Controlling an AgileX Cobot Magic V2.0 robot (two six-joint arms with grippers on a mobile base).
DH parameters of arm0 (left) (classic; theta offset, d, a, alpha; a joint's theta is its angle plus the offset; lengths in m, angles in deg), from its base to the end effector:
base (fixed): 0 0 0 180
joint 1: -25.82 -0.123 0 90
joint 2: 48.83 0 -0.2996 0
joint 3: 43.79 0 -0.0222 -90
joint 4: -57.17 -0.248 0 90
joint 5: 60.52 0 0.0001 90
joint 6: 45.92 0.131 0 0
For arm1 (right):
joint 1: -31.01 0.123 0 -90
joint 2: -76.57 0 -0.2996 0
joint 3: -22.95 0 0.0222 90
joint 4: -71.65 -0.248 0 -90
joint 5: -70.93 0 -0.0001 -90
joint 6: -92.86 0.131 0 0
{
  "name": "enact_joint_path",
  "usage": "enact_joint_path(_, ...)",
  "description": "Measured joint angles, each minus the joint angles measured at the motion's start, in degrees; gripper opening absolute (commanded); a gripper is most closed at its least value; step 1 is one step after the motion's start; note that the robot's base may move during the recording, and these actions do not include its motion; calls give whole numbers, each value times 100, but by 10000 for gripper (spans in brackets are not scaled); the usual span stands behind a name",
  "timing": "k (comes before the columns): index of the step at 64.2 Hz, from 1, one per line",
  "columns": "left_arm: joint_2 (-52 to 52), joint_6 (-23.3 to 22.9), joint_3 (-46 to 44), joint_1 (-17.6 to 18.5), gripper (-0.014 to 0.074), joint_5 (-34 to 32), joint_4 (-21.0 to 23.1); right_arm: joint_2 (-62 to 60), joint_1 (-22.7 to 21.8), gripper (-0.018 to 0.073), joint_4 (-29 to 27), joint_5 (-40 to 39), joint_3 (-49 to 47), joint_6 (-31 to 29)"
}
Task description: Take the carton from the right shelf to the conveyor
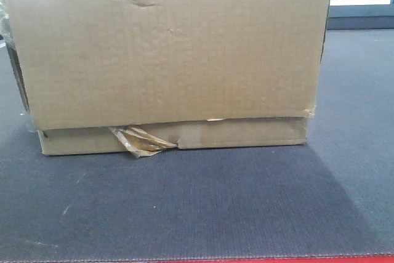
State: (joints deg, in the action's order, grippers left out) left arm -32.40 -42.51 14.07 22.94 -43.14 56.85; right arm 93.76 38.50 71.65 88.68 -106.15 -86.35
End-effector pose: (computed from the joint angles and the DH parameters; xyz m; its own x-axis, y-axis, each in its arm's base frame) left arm 0.0762 0.0041 0.2923 -0.0324 0.0633 -0.9975 -0.0499 0.9966 0.0648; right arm 0.0657 0.0086 0.3341 0.0701 0.0231 -0.9973 -0.1313 0.9912 0.0138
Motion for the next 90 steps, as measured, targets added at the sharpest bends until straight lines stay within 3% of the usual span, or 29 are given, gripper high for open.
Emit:
enact_joint_path(7,-393,272,653,-246,-17,-621,261,0,0,-75,0,0,0,0)
enact_joint_path(24,-862,352,1935,-274,-17,-1628,406,0,0,-75,0,-14,0,0)
enact_joint_path(90,-862,357,1983,-274,-17,-1770,432,0,0,-75,31,-14,0,-9)
